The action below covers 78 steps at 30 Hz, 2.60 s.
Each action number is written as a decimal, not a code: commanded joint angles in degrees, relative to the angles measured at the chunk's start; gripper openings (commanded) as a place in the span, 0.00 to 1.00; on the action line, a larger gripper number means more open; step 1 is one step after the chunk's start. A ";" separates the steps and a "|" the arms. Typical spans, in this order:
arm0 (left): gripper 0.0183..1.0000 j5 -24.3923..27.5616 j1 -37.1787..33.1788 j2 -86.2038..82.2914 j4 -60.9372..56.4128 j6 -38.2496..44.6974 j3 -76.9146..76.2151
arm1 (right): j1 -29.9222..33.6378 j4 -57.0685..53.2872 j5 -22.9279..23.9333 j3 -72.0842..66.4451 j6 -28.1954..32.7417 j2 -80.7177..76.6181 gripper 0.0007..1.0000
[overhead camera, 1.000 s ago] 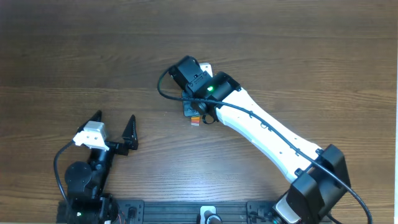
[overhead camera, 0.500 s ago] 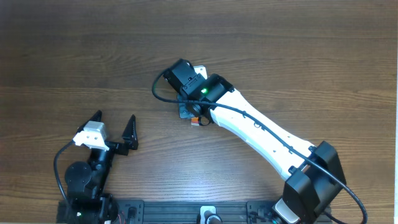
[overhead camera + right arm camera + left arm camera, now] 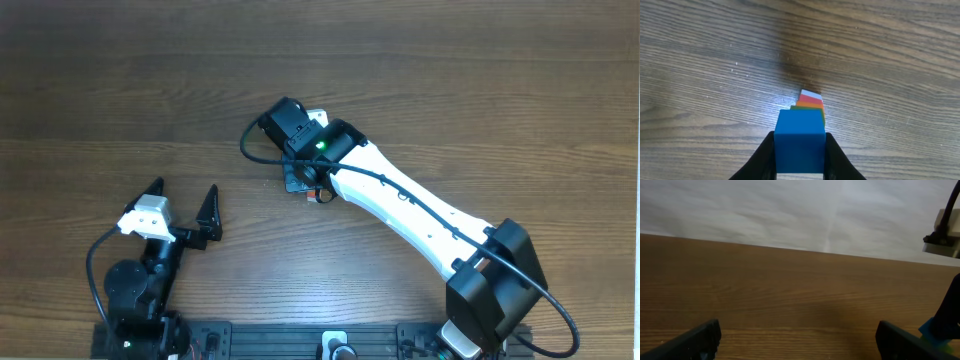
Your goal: Stack Cubes
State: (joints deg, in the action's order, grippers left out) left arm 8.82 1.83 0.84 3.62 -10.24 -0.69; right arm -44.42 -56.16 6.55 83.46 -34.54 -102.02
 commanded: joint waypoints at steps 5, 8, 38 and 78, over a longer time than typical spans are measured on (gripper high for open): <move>1.00 0.13 0.20 -0.46 -0.02 0.85 0.35 | -0.57 0.02 0.15 1.03 -0.57 -0.87 0.03; 1.00 0.13 0.20 -0.46 -0.02 0.85 0.35 | -0.57 0.02 0.15 1.03 -0.57 -0.87 0.04; 1.00 0.13 0.20 -0.46 -0.02 0.85 0.35 | -0.57 -0.70 -0.11 1.03 -0.57 -0.87 0.09; 1.00 0.13 0.20 -0.46 -0.02 0.85 0.35 | -0.57 -3.65 -0.04 2.97 -0.57 -0.85 0.07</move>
State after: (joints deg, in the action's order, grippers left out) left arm 8.82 1.83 0.84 3.62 -10.24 -0.69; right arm -44.42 -59.79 6.35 85.10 -34.52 -102.39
